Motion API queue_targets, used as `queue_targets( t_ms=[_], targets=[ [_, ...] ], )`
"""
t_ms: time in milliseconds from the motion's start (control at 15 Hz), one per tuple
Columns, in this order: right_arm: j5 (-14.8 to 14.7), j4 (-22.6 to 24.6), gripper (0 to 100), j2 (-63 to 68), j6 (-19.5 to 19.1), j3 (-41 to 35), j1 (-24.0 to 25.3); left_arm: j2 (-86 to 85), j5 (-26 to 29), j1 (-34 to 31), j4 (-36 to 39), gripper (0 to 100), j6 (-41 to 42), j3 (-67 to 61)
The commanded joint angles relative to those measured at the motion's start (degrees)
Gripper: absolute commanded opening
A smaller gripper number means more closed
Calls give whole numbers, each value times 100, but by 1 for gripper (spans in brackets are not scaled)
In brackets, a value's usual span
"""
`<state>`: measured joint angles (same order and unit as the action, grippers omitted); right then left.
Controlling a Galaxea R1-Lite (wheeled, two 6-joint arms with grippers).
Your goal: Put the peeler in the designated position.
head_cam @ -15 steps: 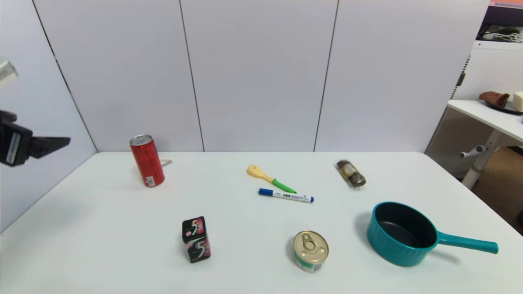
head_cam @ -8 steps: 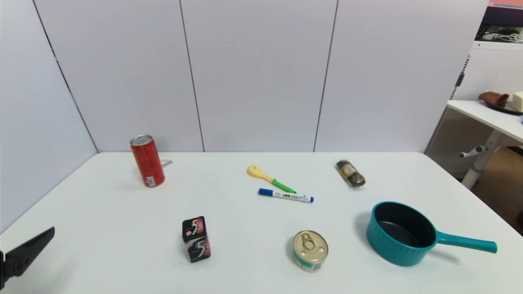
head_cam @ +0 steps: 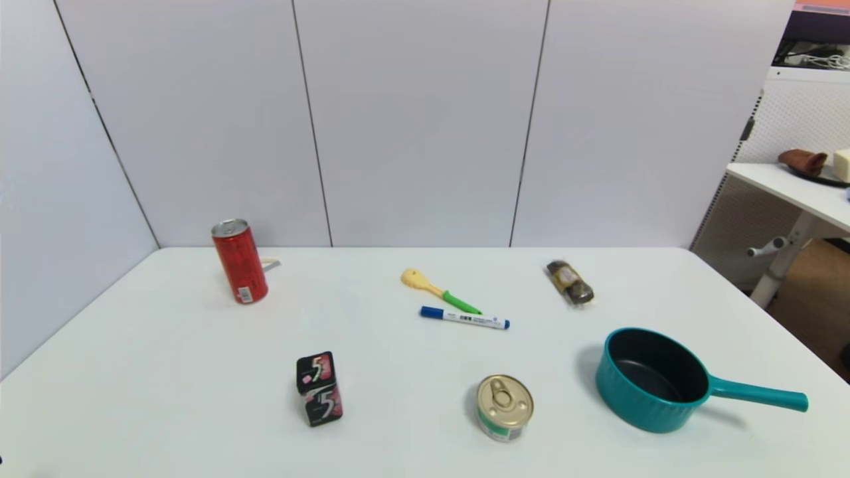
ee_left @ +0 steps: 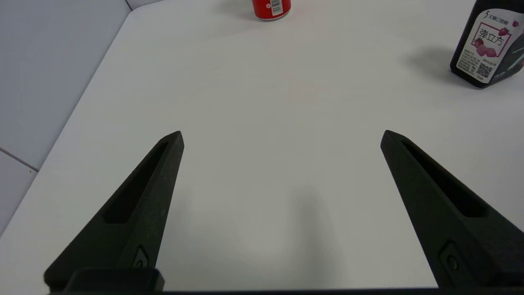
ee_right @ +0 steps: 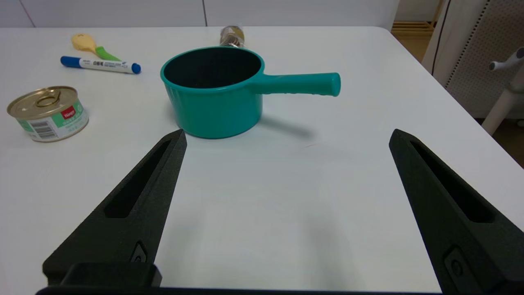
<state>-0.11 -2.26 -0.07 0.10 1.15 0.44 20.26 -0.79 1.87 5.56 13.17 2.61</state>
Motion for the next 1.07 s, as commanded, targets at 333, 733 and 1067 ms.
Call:
queue_targets(
  t_ms=[333, 733, 1067],
  targets=[
    [2, -3, 100, -1, -1, 0, 0, -558, 123, 7, -178, 100, -104, -261],
    [2, -3, 100, -1, -1, 0, 0, -2035, 290, -195, -732, 100, -473, -173],
    [2, -3, 100, -1, -1, 0, 0, -2026, 281, -195, -538, 100, -737, -261]
  ],
)
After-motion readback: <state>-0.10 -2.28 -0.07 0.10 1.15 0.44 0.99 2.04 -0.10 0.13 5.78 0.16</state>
